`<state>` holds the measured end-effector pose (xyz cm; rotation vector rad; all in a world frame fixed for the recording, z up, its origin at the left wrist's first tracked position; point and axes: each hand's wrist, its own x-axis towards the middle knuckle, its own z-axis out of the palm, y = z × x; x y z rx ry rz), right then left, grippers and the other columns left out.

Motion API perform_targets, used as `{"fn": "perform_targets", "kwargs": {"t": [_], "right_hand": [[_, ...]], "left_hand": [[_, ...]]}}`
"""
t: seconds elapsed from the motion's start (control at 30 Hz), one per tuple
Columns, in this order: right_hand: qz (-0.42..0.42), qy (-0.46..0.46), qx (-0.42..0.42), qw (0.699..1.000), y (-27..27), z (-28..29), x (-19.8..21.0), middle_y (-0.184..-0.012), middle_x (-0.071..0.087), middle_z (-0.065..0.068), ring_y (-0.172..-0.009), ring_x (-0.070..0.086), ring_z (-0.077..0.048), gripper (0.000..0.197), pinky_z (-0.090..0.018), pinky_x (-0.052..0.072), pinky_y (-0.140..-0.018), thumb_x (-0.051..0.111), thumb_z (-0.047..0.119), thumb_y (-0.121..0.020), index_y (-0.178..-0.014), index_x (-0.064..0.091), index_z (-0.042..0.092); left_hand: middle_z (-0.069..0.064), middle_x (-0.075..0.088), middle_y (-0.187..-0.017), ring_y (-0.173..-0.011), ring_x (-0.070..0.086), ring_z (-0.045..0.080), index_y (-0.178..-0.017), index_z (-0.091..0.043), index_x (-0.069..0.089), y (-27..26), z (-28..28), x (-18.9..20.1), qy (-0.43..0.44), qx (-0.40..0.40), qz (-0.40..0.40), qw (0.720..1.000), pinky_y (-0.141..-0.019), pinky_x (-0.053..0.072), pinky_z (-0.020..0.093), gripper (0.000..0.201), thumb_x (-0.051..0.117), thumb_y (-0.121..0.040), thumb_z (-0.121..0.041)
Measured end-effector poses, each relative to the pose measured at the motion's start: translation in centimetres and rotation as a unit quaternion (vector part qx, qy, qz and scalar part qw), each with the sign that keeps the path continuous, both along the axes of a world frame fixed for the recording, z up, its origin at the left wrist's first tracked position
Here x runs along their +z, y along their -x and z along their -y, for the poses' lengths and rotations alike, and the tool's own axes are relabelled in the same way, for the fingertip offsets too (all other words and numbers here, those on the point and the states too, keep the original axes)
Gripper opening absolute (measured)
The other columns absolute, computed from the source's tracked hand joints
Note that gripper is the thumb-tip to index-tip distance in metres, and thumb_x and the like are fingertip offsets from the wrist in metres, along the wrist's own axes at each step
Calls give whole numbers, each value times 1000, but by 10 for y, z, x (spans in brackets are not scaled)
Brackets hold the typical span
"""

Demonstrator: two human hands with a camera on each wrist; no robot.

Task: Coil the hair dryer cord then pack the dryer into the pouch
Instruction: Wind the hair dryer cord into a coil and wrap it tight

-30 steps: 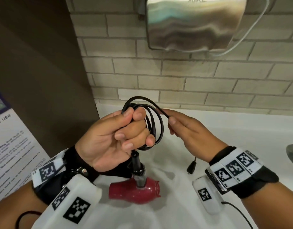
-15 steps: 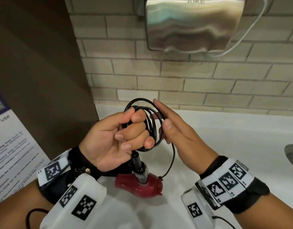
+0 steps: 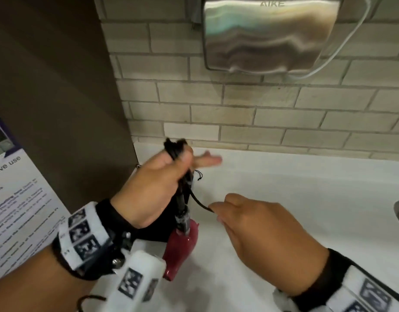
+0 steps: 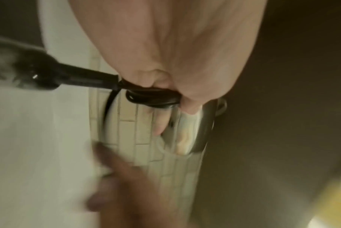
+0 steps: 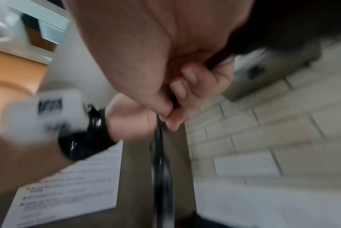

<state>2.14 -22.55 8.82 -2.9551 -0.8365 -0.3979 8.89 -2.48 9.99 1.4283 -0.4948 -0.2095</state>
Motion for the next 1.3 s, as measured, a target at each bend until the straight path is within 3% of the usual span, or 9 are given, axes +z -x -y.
{"fn": "perform_targets", "kwargs": {"t": [0.1,0.2,0.27,0.4,0.53,0.73,0.97,1.07,1.3], "right_hand": [[44,47,51,997,4,8,36,-73,56,8,-42,49,-18,32,-28,31,-32,75,7,-68,-91,66,27],[5,64,137,988,2,10,72,-69,44,18,-52,38,-10,44,-19,22,-40,57,2,-73,-101,60,36],[-25,83,156,984,-3,11,93,-77,54,21,-62,52,-7,37,-22,41,-47,63,6,-82,-98,60,39],[-43,-6,174,984,-17,16,114,-87,65,13,-79,63,-14,12,-36,53,-64,58,18,-92,-93,61,29],[-109,-159,195,962,-30,20,102,-89,65,15,-82,59,-5,12,-16,44,-72,66,22,-91,-94,55,26],[-295,-162,156,929,-30,24,83,-106,64,30,-102,57,8,73,-11,40,-88,91,40,-64,-121,45,48],[-351,-303,146,874,-34,26,77,-80,68,11,-76,64,-4,49,-20,49,-84,78,-1,-79,-116,59,25],[-352,-334,151,861,-41,28,73,-72,61,7,-61,48,-17,46,-31,45,-63,75,-5,-80,-109,57,26],[-346,-400,150,835,-51,27,67,-70,62,-18,-58,49,-21,39,-22,42,-52,69,-10,-77,-101,52,16]], "left_hand": [[-14,77,-99,-107,64,-1,-105,3,61,7,12,-16,-214,10,73,974,-102,43,32,38,39,-107,-28],[13,73,-95,-100,67,21,-94,2,68,13,18,-18,-274,-55,82,957,-105,44,44,62,31,-103,-47],[17,68,-79,-83,64,31,-83,-7,67,16,20,-12,-309,-111,61,943,-103,43,56,67,22,-99,-54],[14,42,-57,-58,48,28,-93,-5,53,22,25,3,-172,-231,-42,957,-93,40,68,73,4,-100,-58],[9,32,-59,-57,40,24,-92,-6,52,24,24,8,-112,-329,-97,933,-91,41,54,83,4,-90,-73],[8,23,-50,-46,36,23,-84,-2,51,23,23,9,-14,-402,-134,906,-85,43,48,77,23,-92,-73],[3,57,-54,-62,69,21,-96,0,59,28,22,3,29,-323,-97,941,-88,49,46,23,56,-99,-23],[4,65,-62,-71,73,24,-102,-1,62,36,23,3,59,-267,-76,959,-90,52,45,23,64,-96,-23],[4,60,-67,-75,69,22,-105,-1,64,52,32,-6,76,-57,-35,995,-96,52,59,26,63,-91,-22]]}}
